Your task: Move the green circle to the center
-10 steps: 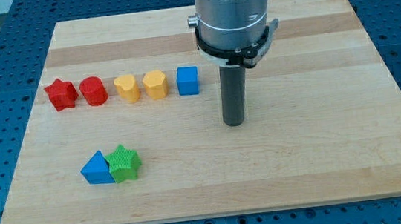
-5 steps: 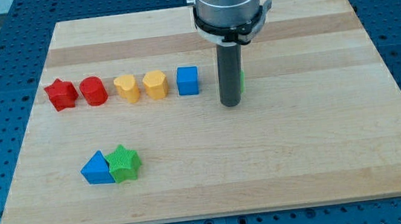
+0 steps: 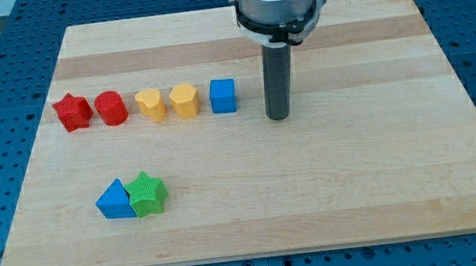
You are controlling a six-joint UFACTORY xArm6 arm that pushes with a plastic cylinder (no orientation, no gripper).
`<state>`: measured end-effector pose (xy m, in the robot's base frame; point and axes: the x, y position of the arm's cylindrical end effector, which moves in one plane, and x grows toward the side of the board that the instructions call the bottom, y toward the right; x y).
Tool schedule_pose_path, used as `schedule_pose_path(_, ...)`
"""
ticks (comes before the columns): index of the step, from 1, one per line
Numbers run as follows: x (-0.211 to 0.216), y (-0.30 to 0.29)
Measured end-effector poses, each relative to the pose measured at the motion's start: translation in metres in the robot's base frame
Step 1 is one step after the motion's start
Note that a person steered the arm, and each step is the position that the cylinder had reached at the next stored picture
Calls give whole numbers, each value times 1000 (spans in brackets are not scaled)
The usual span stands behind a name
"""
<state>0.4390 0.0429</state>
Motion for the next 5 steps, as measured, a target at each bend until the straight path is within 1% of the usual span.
schedule_pose_path(2, -4, 50)
schedule_pose_path(5, -24, 56)
